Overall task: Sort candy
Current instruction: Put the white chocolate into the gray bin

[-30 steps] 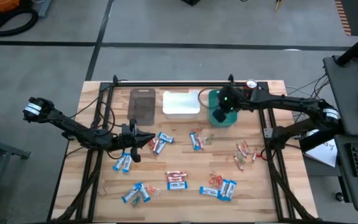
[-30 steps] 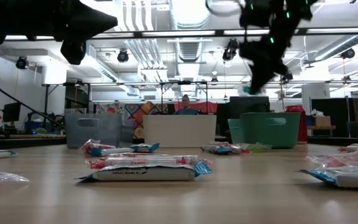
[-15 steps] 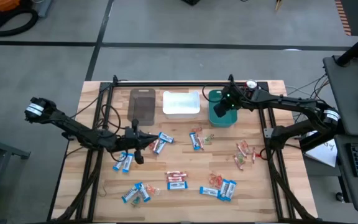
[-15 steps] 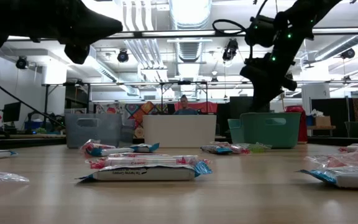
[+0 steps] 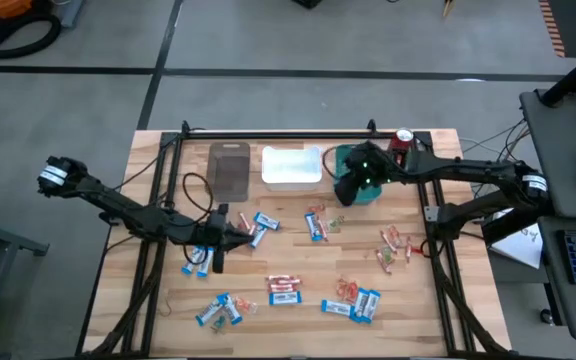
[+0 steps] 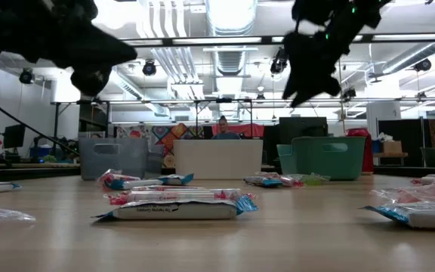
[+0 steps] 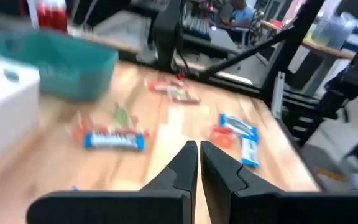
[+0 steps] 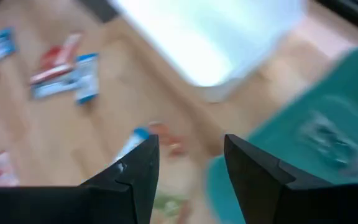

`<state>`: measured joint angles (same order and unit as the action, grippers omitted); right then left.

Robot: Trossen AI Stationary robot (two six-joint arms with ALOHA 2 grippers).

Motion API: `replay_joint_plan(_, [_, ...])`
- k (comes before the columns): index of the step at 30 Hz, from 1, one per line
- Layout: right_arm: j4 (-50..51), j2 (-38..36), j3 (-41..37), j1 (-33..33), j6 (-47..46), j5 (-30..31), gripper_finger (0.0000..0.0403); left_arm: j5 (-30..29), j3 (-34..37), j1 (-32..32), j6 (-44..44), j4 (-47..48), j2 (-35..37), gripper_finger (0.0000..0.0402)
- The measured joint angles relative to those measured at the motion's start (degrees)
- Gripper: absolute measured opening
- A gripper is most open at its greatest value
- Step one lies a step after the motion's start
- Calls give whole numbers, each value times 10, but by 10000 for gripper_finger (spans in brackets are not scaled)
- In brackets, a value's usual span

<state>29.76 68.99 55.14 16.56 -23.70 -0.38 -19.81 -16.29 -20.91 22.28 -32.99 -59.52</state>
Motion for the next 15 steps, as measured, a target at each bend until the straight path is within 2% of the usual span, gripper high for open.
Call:
replay_joint_plan(5, [5,0,31,-70,-4,-1,162,32,-1,0,101,73,33,4])
replay_joint_plan(7, [5,0,42,-92,-3,-1,159,33,-15,0,144,131,43,4])
replay_joint_plan(12, [4,1,55,-133,0,2,153,25,-114,0,277,389,35,4])
replay_joint_plan(15, [4,1,53,-143,2,4,153,24,-172,-16,310,513,12,4])
